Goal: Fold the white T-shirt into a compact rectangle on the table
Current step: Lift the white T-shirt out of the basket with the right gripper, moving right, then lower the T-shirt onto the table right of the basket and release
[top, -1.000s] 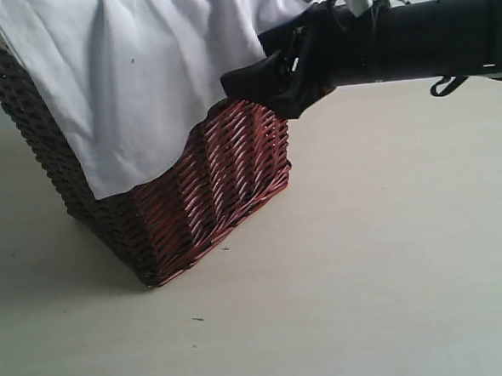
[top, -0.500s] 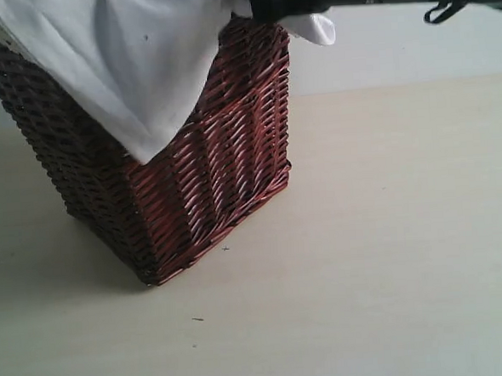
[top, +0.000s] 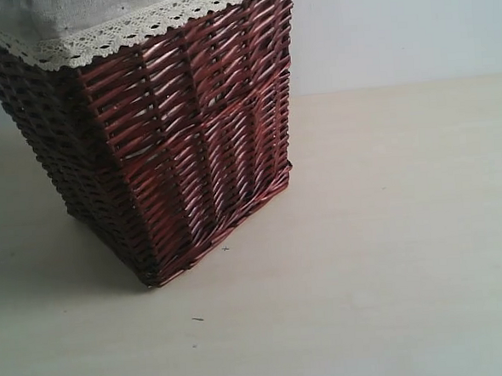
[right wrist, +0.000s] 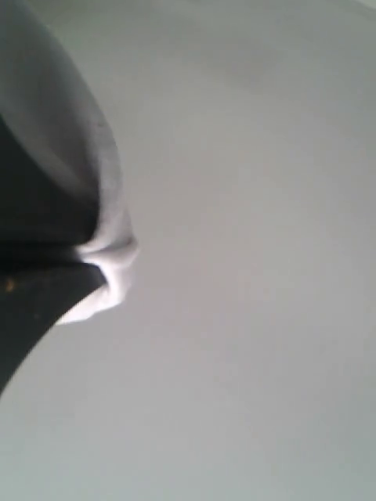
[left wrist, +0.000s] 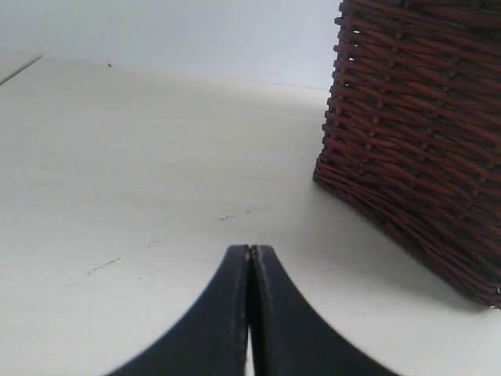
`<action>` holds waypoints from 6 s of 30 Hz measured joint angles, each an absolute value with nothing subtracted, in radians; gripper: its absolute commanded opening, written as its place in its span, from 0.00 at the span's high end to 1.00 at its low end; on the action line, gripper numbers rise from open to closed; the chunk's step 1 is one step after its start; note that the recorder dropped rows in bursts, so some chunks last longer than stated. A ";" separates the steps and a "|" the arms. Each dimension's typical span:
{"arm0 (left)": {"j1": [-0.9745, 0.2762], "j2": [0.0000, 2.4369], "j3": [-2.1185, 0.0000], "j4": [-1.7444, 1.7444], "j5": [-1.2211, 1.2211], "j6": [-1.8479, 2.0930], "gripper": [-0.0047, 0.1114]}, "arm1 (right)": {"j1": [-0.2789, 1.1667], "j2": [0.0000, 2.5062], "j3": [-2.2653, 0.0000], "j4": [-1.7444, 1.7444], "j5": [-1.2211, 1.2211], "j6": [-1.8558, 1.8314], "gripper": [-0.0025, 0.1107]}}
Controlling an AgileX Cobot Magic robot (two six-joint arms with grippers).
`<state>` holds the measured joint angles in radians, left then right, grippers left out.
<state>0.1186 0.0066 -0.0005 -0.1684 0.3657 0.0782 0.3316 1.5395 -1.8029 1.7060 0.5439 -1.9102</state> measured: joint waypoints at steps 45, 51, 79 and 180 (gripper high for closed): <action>0.119 0.007 -0.001 -0.168 0.366 0.078 0.96 | -0.009 1.538 -2.061 0.397 1.228 -1.215 0.98; 0.119 0.007 -0.001 -0.168 0.366 0.078 0.96 | -0.067 1.538 -1.808 0.323 1.229 -1.263 0.98; 0.119 0.007 -0.001 -0.168 0.366 0.078 0.96 | -0.562 1.804 -1.232 0.177 1.119 -1.591 0.98; 0.119 0.007 -0.001 -0.168 0.366 0.078 0.96 | -0.662 2.020 -2.062 1.017 0.829 -1.252 0.79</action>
